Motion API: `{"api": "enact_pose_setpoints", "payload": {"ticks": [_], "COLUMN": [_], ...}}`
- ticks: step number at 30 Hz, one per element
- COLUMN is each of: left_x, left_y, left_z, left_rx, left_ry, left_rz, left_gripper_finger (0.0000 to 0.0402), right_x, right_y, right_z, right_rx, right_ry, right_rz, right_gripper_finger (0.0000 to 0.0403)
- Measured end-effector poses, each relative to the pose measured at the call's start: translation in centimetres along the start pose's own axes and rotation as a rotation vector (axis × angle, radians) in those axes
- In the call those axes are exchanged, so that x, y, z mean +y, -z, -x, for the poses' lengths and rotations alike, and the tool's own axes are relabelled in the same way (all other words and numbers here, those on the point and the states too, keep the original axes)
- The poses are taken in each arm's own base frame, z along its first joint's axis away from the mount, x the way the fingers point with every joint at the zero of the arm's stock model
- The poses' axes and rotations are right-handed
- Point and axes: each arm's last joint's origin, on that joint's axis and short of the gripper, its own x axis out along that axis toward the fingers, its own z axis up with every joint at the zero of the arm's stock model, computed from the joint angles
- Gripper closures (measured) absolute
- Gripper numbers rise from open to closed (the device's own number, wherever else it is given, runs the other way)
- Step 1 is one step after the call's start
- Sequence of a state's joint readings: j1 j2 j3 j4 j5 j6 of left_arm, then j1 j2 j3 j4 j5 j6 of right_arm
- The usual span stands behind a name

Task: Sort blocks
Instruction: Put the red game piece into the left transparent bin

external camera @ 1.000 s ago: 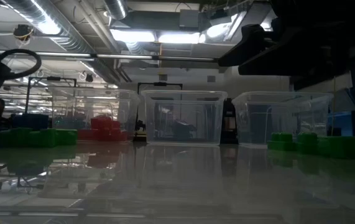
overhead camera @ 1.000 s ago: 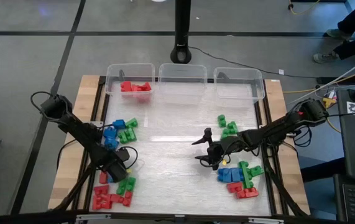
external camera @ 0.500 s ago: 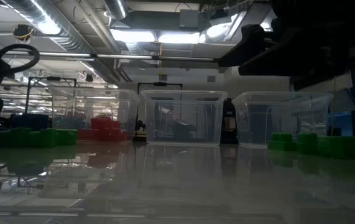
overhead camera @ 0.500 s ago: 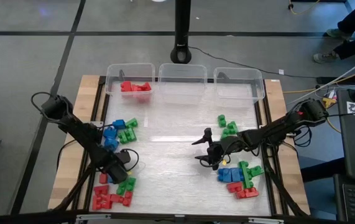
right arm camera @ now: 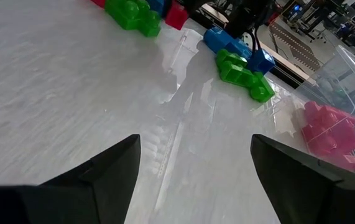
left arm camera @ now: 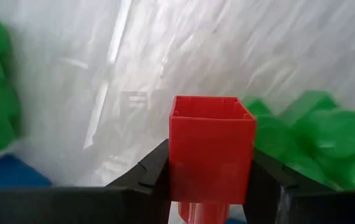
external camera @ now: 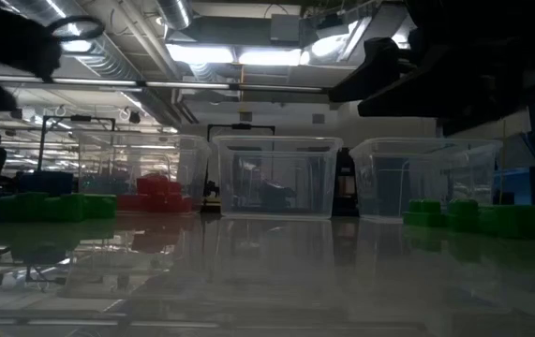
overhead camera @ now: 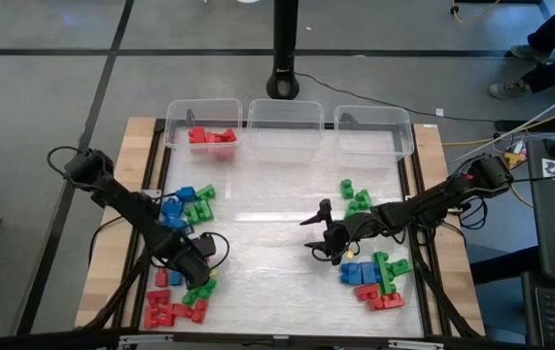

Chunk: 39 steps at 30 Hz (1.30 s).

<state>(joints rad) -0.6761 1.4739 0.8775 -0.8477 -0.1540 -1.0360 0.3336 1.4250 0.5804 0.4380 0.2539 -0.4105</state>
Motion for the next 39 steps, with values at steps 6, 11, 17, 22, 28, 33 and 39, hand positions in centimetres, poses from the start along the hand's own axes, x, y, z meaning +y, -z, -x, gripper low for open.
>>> {"api": "enact_pose_setpoints", "payload": {"ticks": [6,11,17,22,28,33,39], "left_x": [1.1,3.0,7.5,11.7,16.7,21.1,25.5], "left_y": [-2.3,-4.4,-6.3,-8.1,-10.5,-11.7,-11.9], "left_z": [2.4,5.3,8.4,10.3,11.1,11.2,11.2], "left_rx": [-0.087,-0.275,-0.521,-0.668,-0.68,-0.624,-0.591], "left_ry": [-0.087,-0.119,-0.269,-0.451,-0.633,-0.77,-0.869], "left_rz": [-0.036,-0.024,0.075,0.177,0.23,0.299,0.461], "left_gripper_finger": [0.0272,0.027,0.0269,0.0269,0.0268,0.0268,0.0268], "right_x": [0.0,-0.1,-0.1,-0.1,-0.1,-0.1,0.0], "right_y": [0.0,0.0,0.0,0.0,0.0,0.0,0.2], "right_z": [0.0,0.0,0.0,0.0,0.0,0.0,0.0], "right_rx": [0.0,0.0,0.008,0.008,0.009,0.014,0.027], "right_ry": [0.0,0.018,0.034,0.034,0.034,0.031,0.026], "right_rz": [0.0,0.015,0.016,0.016,0.016,0.017,0.021], "right_gripper_finger": [0.0097,0.0097,0.0097,0.0097,0.0097,0.0097,0.0097]}}
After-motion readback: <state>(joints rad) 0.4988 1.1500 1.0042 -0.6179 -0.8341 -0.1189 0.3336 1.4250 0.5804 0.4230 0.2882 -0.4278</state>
